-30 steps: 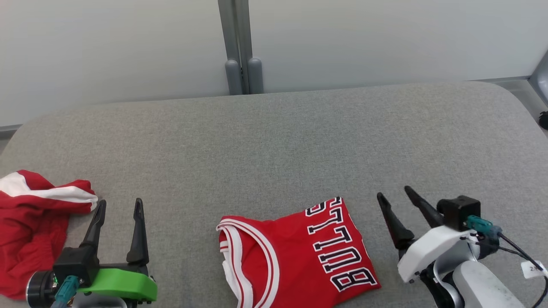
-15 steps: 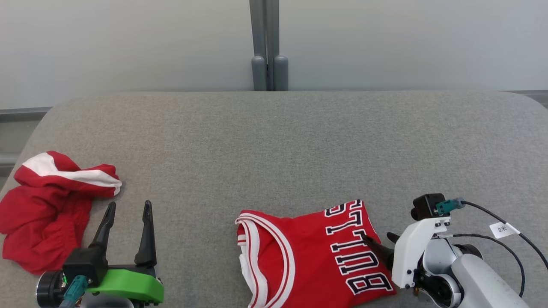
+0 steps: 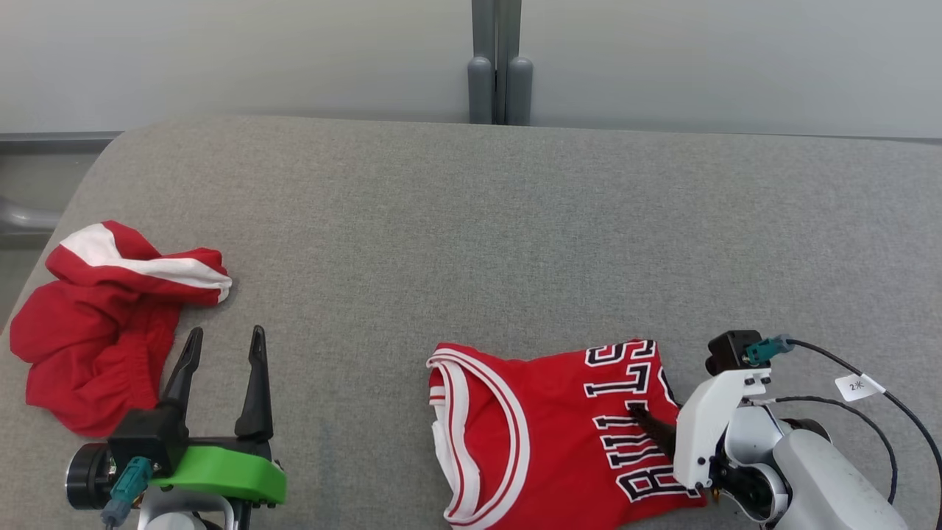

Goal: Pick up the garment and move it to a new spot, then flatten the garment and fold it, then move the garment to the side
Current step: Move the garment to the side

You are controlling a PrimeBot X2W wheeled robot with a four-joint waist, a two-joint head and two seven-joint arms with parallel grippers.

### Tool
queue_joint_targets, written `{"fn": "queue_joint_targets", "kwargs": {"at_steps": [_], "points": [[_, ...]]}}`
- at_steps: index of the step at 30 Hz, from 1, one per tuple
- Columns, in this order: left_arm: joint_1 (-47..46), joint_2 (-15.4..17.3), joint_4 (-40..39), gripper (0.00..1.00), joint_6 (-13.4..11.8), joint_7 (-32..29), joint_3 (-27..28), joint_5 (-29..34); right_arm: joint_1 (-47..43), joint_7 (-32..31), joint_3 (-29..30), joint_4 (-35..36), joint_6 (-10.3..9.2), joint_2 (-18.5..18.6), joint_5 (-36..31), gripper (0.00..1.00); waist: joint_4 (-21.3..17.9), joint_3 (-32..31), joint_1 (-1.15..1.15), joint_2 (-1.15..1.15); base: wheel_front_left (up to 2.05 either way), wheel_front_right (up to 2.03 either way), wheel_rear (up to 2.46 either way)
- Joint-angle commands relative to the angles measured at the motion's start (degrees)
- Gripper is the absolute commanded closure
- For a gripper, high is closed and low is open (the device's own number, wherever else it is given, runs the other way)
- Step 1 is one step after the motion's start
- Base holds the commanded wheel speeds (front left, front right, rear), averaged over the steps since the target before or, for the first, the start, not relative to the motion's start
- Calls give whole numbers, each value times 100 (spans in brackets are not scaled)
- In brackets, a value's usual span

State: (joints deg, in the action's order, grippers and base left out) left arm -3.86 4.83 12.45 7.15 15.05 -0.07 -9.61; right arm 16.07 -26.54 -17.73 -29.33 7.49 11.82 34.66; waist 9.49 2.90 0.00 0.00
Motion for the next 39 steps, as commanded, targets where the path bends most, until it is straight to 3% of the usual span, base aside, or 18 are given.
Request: {"fn": "queue_joint_targets", "kwargs": {"at_steps": [1, 10, 22, 30, 39], "points": [[-82, -7, 9, 0, 26, 16, 7, -5, 29, 24, -52, -45, 0, -13, -15, 100, 23, 50, 0, 0, 0, 0, 0], [-21, -1, -5, 0, 24, 16, 42, 16, 224, 257, -327, 347, 0, 110, 174, 100, -312, -73, 0, 0, 0, 0, 0], [-379, 49, -162, 0, 39, 16, -439, -23, 1152, 679, -971, 830, -1, 856, 468, 100, -1373, 240, 0, 0, 0, 0, 0], [-987, 359, -190, 0, 40, 16, -927, -99, 2310, 1559, -1518, 327, 0, 1304, 1068, 100, -1945, 880, 0, 0, 0, 0, 0], [-1712, 713, -187, 0, 41, -15, -1564, -237, 3317, 2235, -1964, -508, 0, 1736, 1670, 100, -2147, 1604, 0, 0, 0, 0, 0]]}}
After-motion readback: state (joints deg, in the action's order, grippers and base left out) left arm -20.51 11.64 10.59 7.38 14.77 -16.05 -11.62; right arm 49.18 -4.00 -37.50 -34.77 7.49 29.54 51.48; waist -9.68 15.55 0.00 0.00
